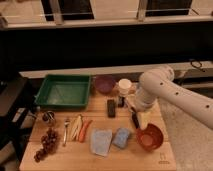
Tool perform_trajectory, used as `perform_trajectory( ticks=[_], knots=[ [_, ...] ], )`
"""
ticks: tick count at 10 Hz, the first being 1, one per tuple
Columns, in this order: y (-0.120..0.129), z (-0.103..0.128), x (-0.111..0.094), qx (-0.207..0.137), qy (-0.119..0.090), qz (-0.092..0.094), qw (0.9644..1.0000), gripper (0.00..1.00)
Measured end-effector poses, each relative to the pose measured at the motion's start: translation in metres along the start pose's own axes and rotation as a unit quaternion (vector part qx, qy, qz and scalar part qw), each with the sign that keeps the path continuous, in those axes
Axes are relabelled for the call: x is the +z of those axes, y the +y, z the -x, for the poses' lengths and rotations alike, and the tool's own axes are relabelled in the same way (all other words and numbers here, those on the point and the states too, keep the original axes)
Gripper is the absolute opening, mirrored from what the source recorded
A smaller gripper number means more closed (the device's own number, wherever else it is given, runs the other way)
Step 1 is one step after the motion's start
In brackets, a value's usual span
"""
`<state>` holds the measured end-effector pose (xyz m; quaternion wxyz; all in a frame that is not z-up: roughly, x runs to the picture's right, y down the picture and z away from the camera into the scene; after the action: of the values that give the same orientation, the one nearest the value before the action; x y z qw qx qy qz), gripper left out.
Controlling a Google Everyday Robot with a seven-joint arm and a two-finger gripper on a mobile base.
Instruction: Wipe table surface with sponge
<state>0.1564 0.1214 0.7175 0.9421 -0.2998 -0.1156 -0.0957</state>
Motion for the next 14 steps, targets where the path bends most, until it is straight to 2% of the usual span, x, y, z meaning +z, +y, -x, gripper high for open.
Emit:
perform_trajectory(
  ticks=[2, 4, 7, 10, 14],
  knots=[
    [0.002, 0.0, 0.001, 0.0, -0.004, 0.0, 1.0, 1.0],
    [0.003, 0.01, 0.008, -0.011, -0.007, 0.005, 0.9999, 1.0],
    [0.0, 0.039, 0.021, -0.026, -0.011, 0.013, 0.9995, 1.0],
    [0.008, 0.066, 0.037, -0.055, -0.02, 0.028, 0.9979, 1.0],
    [0.009, 0.066, 0.039, -0.06, -0.021, 0.032, 0.9974, 1.0]
  ],
)
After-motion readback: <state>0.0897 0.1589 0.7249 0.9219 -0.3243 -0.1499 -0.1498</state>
